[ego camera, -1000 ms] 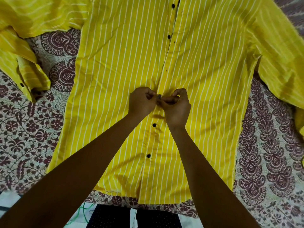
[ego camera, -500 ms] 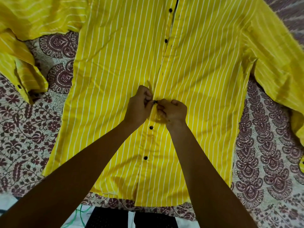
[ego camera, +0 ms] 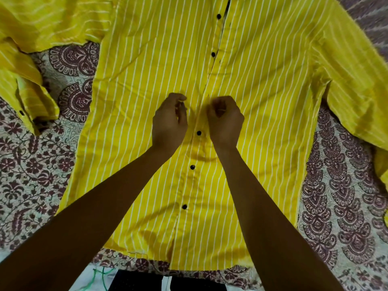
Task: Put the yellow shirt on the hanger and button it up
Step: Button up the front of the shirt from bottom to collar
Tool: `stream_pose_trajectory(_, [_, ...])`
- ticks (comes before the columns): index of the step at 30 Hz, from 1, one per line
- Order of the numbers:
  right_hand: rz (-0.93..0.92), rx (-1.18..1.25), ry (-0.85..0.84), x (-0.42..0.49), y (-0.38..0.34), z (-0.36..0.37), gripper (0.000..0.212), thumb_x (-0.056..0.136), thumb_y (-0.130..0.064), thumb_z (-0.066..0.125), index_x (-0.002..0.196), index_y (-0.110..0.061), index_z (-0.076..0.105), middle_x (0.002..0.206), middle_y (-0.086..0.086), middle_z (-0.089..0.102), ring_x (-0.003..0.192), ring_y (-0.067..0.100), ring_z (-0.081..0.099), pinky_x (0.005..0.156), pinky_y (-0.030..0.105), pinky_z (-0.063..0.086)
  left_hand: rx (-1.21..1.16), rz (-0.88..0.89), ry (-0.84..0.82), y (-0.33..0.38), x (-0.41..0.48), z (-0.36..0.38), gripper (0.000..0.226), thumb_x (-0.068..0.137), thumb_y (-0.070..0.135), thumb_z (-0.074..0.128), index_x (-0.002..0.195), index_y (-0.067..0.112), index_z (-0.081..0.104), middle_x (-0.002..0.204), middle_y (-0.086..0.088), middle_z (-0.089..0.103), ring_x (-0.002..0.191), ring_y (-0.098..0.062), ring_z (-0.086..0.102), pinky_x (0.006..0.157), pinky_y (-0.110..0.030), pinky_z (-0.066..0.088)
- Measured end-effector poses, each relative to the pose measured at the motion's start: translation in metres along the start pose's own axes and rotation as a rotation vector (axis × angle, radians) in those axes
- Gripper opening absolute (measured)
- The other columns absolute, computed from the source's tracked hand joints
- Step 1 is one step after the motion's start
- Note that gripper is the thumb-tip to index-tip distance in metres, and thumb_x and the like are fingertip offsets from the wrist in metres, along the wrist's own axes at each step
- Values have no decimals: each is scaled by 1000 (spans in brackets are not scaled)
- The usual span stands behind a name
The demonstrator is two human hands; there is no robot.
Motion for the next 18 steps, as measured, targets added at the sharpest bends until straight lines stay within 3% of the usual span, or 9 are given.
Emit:
stream_pose_trajectory(4, [101,-102,-76,19,-4,21,26,71,-21,75,92,-12,63,87,4,69,85,22,64,74,33,46,-119,-94,-4,14,24,12,30,85,16,39,106,7,57,90,-8,70,81,-18,67,75,-30,51])
stream_pose_trajectory(7, [239,-43,-36,29,7,12,16,75,-17,71,90,-12,71,89,7,72,89,22,66,77,28,45,-63,-105,-124,17,37,29,21,88,10,47,105,7,58,96,-8,69,85,-19,66,76,-25,48])
stream_pose_trajectory(8, [295,21,-40,30,12,9,9,76,-13,67,83,-13,73,82,8,71,83,24,67,76,32,48,-26,-102,-165,16,40,33,19,89,9,50,105,8,60,98,-7,69,86,-17,65,75,-22,46])
stream_pose_trajectory(10, [421,214,-70,32,22,6,20,76,-2,60,64,-15,68,61,9,64,60,25,63,59,38,53,36,-66,-234,14,42,40,16,88,10,55,102,10,64,99,-5,69,86,-14,64,72,-18,45])
stream_pose_trajectory(13, [552,440,-175,32,27,5,26,80,10,51,64,-7,62,50,8,54,34,12,51,36,16,38,130,-14,-300,17,44,45,19,83,16,66,102,13,67,96,-7,69,89,-19,65,78,-30,50])
stream_pose_trajectory(15, [567,461,-224,33,25,5,24,83,8,53,65,-6,61,49,8,55,33,9,50,35,15,38,199,-3,-299,18,46,46,21,82,21,67,102,13,66,93,-8,68,88,-22,64,74,-32,47])
stream_pose_trajectory(18, [582,479,-253,32,24,6,23,88,-1,58,67,-11,60,52,3,60,39,6,56,45,22,50,275,14,-277,18,50,49,25,85,24,63,107,13,58,92,-9,68,89,-25,63,71,-35,47])
Point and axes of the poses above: each hand's wrist, its own x-axis towards the middle knuckle, its own z-axis out of the palm, y = z × x, the point moved 6 cm from there along x, towards the middle knuckle
